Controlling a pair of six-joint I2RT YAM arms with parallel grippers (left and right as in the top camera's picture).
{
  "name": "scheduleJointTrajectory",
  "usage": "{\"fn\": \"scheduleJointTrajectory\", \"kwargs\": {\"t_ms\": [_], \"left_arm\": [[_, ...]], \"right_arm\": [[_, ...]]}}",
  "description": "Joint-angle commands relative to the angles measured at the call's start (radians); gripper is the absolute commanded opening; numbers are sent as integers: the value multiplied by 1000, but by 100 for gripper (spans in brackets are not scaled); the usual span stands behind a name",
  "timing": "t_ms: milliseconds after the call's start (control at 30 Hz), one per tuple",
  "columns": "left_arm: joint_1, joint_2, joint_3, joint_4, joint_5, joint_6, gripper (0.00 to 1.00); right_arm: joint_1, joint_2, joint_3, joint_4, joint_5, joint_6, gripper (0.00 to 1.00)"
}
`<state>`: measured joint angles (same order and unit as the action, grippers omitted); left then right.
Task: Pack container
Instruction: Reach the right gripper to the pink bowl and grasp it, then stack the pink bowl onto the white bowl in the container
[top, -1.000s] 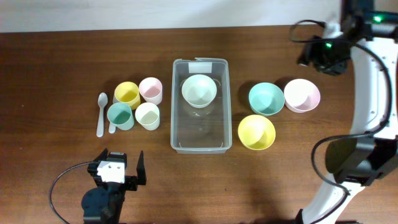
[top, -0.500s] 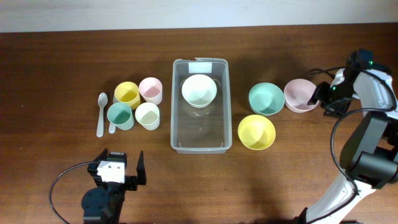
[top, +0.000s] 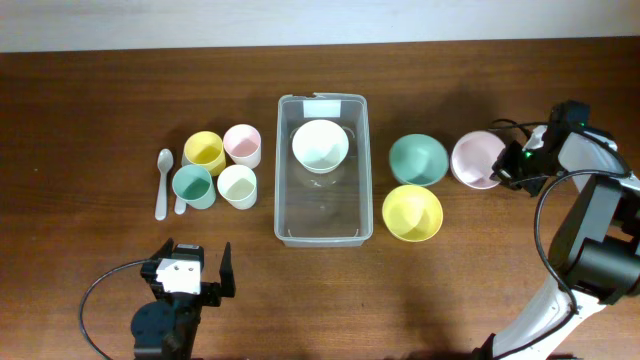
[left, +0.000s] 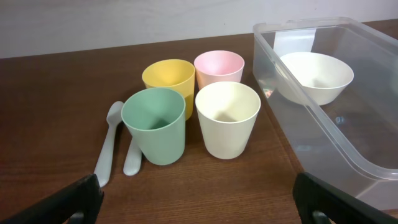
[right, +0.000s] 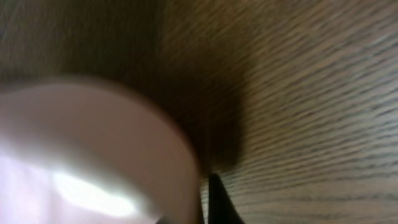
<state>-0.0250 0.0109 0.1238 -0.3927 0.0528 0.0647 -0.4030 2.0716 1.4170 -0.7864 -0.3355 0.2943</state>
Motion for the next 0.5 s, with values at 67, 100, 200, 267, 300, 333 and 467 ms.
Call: {"fn": "scheduleJointTrajectory", "kwargs": {"t_ms": [67,100,200,267,300,333,467], "left_arm": [[6,-6,-6,3,4,12,100],[6,-6,-6,3,4,12,100],[6,-6,-6,3,4,12,100],[6,-6,-6,3,4,12,100],[6,-6,-6,3,4,12,100],[6,-6,-6,3,4,12,100],[6,-6,-6,3,4,12,100]], "right_arm": [[-91,-24,8,-16,-38,29,4],[-104,-34,12,-21,-56,28,4],[-144,-123,24,-34,-179,19,4],[-133,-196,27,-33,-257,-5,4],[-112,-246,28,-36,-283,-9,4],[-93,-280,31,-37,-294,-9,4],[164,-454,108,-70,-220,-35,4]]}}
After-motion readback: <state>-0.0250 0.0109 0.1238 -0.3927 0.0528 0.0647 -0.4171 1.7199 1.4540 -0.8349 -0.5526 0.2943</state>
